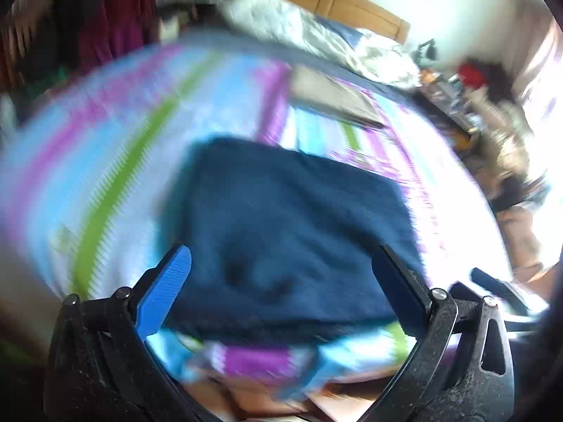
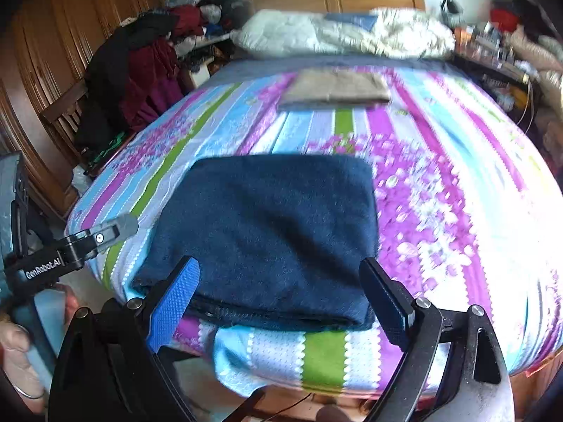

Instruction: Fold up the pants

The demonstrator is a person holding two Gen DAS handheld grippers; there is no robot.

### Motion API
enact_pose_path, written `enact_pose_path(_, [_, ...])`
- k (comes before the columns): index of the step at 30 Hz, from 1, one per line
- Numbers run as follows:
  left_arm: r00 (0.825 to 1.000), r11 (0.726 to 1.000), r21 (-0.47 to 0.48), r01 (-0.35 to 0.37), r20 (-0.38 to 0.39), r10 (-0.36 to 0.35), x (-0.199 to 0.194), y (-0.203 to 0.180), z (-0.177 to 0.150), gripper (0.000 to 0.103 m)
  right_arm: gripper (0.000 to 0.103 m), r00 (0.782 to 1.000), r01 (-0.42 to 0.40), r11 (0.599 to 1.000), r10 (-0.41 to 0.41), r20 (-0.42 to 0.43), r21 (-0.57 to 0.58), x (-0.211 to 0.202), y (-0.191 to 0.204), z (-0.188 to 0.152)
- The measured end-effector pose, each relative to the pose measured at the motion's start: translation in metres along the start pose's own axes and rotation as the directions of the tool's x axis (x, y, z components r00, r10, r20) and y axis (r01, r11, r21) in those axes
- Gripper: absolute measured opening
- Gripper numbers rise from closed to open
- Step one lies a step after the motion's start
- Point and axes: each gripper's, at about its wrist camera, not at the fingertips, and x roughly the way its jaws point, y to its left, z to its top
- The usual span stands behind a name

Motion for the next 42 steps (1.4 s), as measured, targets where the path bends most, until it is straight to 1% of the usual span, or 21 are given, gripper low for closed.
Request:
enact_pose_path(1, [1.0,1.0,-0.008,-0.003,-0.016,0.003,-0.001,0.002,0.0,0.102,0.094,0.999,0.031,0.999,-0.03,0.038,-0.02,-0.007,0.004,-0.002])
enact_pose_path(4, [0.99,0.982,0.126,-0.144,0.007,0.144,-0.009,-0.008,-0.002,0.102,0.098,0.992,0.077,0.997,-0.074,0.1,-0.028,-0.02,0.013,-0.008])
enact_pose_path(6, [0.982,0.98,0.089,-0.178,0.079,0.171,-0.024,-0.008,-0.005,0.102,0.102,0.988,0.096,0.995,-0.1,0.116,0.033,-0.026,0.012,-0.013])
enact_pose_path(9, [0.983,0.999,-0.038,-0.027,0.18,0.033,-0.046,0.002,-0.009,0.102,0.102,0.991,0.068,0.995,-0.075,0.11,0.072,-0.029,0.009,-0.02])
enact_pose_path(10, [0.987,0.997,-0.059,0.051,0.153,-0.041,-0.046,0.005,-0.01,0.102,0.102,0.993,0.062,0.996,-0.068,0.1,0.067,-0.03,0.011,-0.021])
enact_pose_path(12, [0.993,0.997,-0.043,0.061,0.106,-0.056,-0.042,0.001,-0.013,0.101,0.102,0.994,0.086,0.996,-0.088,0.066,0.024,-0.031,0.019,-0.022])
enact_pose_path(13, [0.994,1.0,0.011,0.001,0.109,-0.003,-0.044,-0.006,-0.014,0.1,0.102,0.993,0.101,0.995,-0.101,0.064,0.007,-0.033,0.023,-0.024])
enact_pose_path(14, [0.984,0.982,0.127,-0.138,0.133,0.121,-0.046,-0.023,-0.019,0.1,0.102,0.992,0.109,0.994,-0.109,0.071,-0.004,-0.036,0.027,-0.025])
enact_pose_path(16, [0.949,0.943,0.169,-0.288,0.184,0.257,-0.047,-0.039,-0.028,0.101,0.102,0.989,0.113,0.994,-0.112,0.094,-0.007,-0.042,0.031,-0.029])
enact_pose_path(19, [0.975,0.983,0.059,-0.172,0.153,0.161,-0.049,-0.041,-0.043,0.101,0.102,0.986,0.126,0.992,-0.127,0.105,0.011,-0.049,0.029,-0.031])
enact_pose_path(23, [0.989,0.995,0.033,-0.098,0.118,0.094,-0.048,-0.036,-0.04,0.099,0.103,0.996,0.089,0.994,-0.09,0.022,0.061,-0.046,0.018,-0.034])
enact_pose_path(25, [0.98,0.987,0.058,-0.147,0.144,0.138,-0.059,-0.043,-0.039,0.101,0.103,0.996,0.086,0.994,-0.087,0.01,0.075,-0.044,0.015,-0.035])
enact_pose_path(27, [0.949,0.955,0.109,-0.275,0.192,0.251,-0.069,-0.059,-0.044,0.103,0.103,0.995,0.101,0.992,-0.102,0.012,0.069,-0.043,0.015,-0.036])
enact_pose_path(28, [0.937,0.944,0.121,-0.308,0.21,0.279,-0.071,-0.066,-0.046,0.103,0.103,0.994,0.11,0.992,-0.111,0.007,0.064,-0.043,0.016,-0.036])
enact_pose_path(29, [0.937,0.943,0.122,-0.308,0.211,0.279,-0.072,-0.066,-0.049,0.103,0.103,0.994,0.109,0.992,-0.109,-0.001,0.061,-0.042,0.017,-0.036])
enact_pose_path(31, [0.964,0.968,0.133,-0.214,0.187,0.188,-0.076,-0.063,-0.048,0.103,0.103,0.996,0.084,0.994,-0.082,-0.025,0.069,-0.042,0.016,-0.037])
enact_pose_path(32, [0.978,0.984,0.121,-0.127,0.18,0.104,-0.081,-0.058,-0.048,0.102,0.103,0.996,0.081,0.994,-0.079,-0.036,0.074,-0.041,0.015,-0.037])
enact_pose_path(34, [0.982,0.995,0.094,-0.017,0.191,-0.001,-0.088,-0.051,-0.047,0.102,0.103,0.996,0.082,0.993,-0.078,-0.044,0.091,-0.041,0.01,-0.039])
enact_pose_path(37, [0.983,0.993,0.097,-0.071,0.178,0.052,-0.085,-0.051,-0.043,0.102,0.103,0.995,0.091,0.988,-0.087,-0.038,0.126,-0.043,0.002,-0.04])
enact_pose_path(40, [0.988,0.976,0.152,-0.154,0.05,0.148,-0.068,-0.058,-0.041,0.102,0.103,0.992,0.127,0.981,-0.127,-0.01,0.149,-0.049,-0.004,-0.041])
enact_pose_path(42, [0.979,0.965,0.167,-0.204,0.004,0.206,-0.06,-0.062,-0.046,0.103,0.103,0.987,0.159,0.976,-0.161,0.004,0.147,-0.054,-0.004,-0.04])
